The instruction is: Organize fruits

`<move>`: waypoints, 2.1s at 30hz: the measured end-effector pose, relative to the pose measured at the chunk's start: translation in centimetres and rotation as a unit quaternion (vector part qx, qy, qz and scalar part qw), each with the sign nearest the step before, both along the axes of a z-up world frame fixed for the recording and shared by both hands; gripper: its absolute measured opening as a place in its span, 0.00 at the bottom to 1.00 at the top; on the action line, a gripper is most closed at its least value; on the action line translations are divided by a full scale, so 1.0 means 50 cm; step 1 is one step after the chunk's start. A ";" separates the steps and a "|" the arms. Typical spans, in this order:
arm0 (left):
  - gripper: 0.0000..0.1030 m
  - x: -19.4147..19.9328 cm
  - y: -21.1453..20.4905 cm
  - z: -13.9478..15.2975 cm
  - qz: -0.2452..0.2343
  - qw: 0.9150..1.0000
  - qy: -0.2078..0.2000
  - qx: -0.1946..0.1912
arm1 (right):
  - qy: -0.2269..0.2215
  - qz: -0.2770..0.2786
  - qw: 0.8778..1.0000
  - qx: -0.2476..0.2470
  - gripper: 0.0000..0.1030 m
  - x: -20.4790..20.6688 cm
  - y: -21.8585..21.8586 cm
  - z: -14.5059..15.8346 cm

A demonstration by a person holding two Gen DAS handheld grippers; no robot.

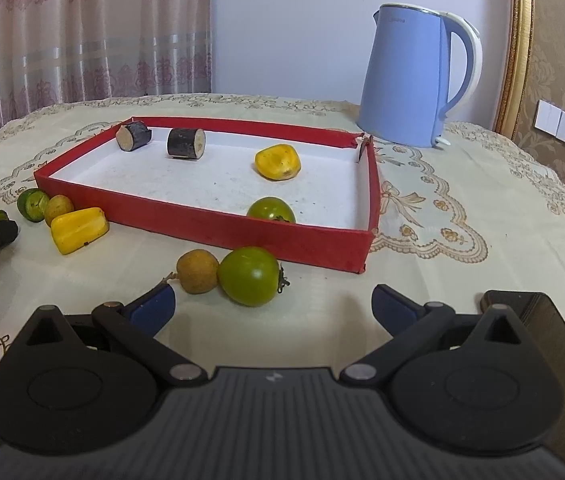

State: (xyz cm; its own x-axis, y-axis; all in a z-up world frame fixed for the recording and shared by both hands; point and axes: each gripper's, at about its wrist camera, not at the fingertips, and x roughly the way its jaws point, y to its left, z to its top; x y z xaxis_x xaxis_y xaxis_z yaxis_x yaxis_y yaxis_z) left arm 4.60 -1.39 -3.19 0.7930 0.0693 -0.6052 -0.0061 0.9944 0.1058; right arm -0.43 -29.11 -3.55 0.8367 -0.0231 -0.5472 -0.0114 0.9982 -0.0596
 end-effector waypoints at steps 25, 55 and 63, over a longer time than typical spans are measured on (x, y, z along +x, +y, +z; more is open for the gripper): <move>0.32 0.010 -0.004 0.008 0.018 1.000 0.019 -0.016 | 0.005 -0.004 1.000 0.023 1.00 0.003 -0.013 -0.001; 0.32 0.021 -0.028 0.081 -0.003 1.000 -0.019 0.011 | 0.007 0.000 0.999 0.036 1.00 0.001 -0.016 -0.001; 0.32 0.049 -0.060 0.101 -0.020 0.999 -0.030 0.025 | 0.010 -0.002 0.999 0.039 1.00 0.002 -0.018 -0.001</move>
